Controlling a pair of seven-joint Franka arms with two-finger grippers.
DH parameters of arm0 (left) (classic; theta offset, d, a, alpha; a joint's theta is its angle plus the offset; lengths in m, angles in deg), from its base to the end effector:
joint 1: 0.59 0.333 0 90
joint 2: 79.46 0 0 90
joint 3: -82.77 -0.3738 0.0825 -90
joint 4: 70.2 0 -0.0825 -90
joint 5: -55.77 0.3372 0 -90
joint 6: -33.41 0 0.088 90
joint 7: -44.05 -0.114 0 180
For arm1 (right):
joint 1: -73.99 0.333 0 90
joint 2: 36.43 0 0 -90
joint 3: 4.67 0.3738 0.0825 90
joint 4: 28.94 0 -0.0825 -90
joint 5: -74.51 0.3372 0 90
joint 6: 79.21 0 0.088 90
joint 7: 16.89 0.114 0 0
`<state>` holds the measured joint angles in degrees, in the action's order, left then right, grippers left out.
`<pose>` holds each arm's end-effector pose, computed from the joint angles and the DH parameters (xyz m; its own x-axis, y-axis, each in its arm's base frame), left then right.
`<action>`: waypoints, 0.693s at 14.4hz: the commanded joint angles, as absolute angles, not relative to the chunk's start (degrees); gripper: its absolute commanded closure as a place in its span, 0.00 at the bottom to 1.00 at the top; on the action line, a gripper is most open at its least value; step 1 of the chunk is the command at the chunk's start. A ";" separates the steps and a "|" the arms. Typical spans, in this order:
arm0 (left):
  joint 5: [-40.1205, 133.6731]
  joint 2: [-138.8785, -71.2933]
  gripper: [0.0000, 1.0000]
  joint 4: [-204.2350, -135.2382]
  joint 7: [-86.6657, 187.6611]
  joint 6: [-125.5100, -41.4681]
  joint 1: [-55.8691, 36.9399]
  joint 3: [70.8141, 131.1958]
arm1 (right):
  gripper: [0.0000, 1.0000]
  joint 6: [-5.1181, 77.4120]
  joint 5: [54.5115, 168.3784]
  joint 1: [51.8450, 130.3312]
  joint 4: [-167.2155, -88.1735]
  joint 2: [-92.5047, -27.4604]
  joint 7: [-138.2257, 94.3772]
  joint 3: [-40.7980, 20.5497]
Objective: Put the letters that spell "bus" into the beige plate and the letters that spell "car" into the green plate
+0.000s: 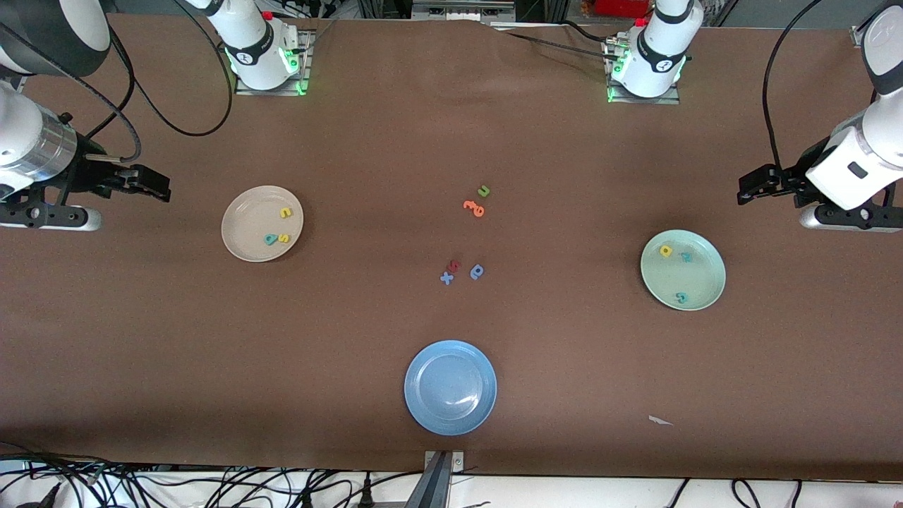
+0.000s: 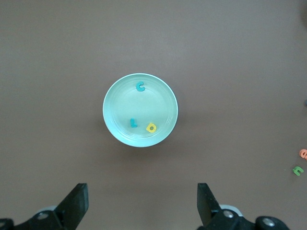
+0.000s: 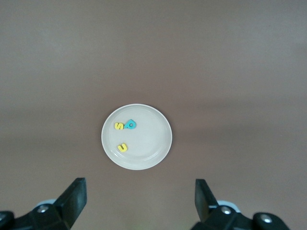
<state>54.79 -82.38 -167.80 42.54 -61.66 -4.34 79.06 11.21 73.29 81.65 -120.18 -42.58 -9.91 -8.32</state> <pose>0.5248 -0.0031 0.5999 0.9952 -0.0253 -0.0945 -0.0239 -0.9996 0.0160 0.5392 0.0375 0.6106 0.9918 -0.0526 -0.1168 -0.0479 -0.9980 0.0424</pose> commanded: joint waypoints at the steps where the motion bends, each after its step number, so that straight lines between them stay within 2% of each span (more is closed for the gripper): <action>1: 53.83 -81.49 0.00 -168.37 40.97 -61.95 -4.63 78.72 | 0.00 12.28 74.42 79.54 -124.91 -38.81 -10.30 -7.93; 10: 53.75 -81.13 0.00 -168.37 40.97 -61.78 -4.55 78.72 | 0.00 11.14 73.72 80.14 -121.75 -41.62 -9.86 -7.40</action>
